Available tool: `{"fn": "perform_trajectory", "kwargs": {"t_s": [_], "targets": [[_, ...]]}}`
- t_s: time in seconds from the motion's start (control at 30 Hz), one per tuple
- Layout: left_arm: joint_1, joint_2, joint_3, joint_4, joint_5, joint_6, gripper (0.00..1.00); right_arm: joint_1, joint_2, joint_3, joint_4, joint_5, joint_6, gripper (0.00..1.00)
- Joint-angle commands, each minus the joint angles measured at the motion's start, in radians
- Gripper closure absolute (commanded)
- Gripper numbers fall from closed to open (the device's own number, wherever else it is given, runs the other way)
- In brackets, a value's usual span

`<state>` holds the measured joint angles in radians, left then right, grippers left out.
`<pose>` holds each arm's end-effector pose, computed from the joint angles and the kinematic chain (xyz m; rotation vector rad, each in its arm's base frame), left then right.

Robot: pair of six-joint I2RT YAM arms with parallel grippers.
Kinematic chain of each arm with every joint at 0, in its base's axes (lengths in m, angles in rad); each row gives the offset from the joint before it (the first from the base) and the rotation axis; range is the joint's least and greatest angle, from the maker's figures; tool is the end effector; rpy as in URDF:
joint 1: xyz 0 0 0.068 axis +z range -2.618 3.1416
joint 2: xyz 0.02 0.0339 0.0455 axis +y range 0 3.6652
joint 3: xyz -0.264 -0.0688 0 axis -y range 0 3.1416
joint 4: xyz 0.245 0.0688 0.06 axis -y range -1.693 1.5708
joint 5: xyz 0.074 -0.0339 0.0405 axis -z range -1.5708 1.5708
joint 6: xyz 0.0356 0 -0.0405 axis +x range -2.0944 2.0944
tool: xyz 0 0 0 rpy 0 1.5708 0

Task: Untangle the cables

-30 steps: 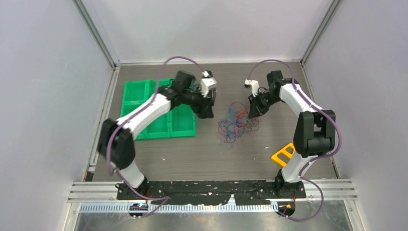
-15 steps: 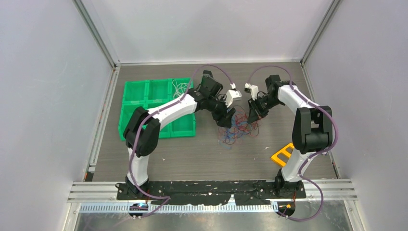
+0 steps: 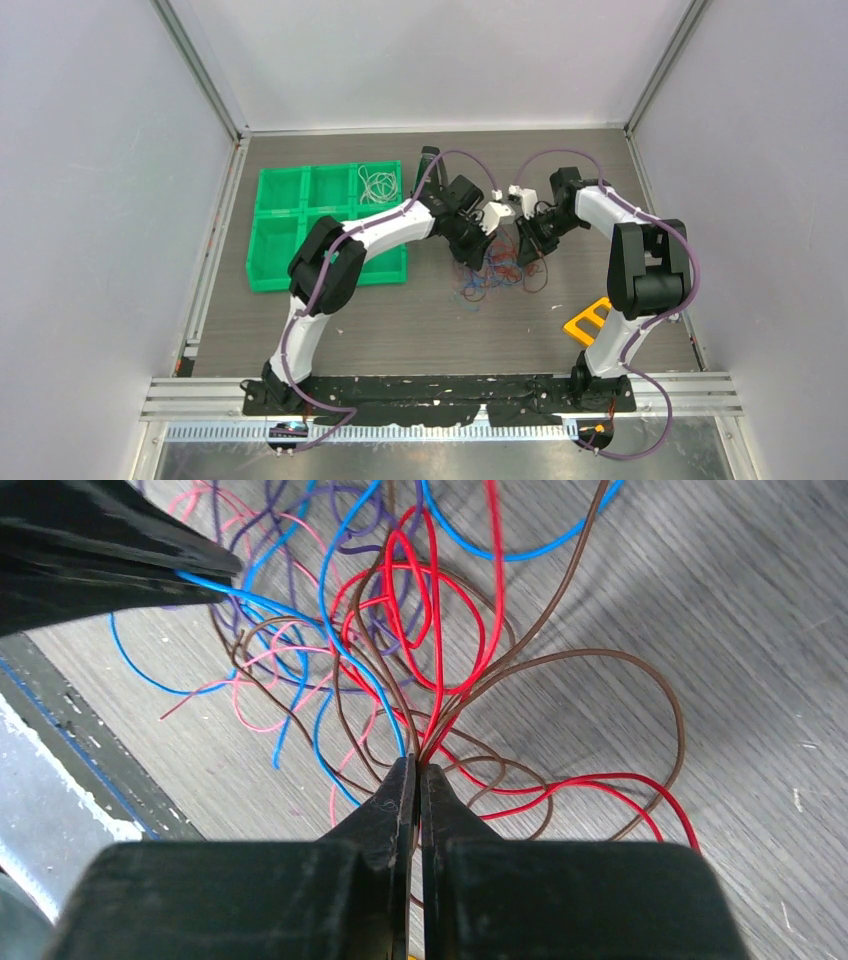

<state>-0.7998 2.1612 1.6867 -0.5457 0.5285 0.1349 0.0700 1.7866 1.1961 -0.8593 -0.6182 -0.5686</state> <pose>0.3126 -0.3475 0.1850 1.3722 2.2705 -0.9204 0.3236 0.0434 0.1825 -0.9176 2.6053 0.8133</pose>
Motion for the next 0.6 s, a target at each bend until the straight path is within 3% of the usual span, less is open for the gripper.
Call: {"fn": "perform_trajectory", "kwargs": {"t_s": [0.0,0.27,0.43,0.57], "targets": [[-0.006,-0.111,0.048,-0.056,-0.011,0.001,1.0,0.001,-0.04,-0.004,0.048,0.081,0.013,0.94],[0.028,-0.469,0.084,-0.188,0.008,0.095,1.0,0.001,-0.025,-0.013,0.097,0.262,0.003,0.94],[0.13,-0.558,0.277,-0.21,0.06,0.048,1.0,0.0,-0.012,-0.036,0.12,0.316,-0.031,0.95],[0.225,-0.578,0.459,-0.128,0.069,-0.036,1.0,0.001,-0.006,-0.048,0.125,0.33,-0.046,0.95]]}}
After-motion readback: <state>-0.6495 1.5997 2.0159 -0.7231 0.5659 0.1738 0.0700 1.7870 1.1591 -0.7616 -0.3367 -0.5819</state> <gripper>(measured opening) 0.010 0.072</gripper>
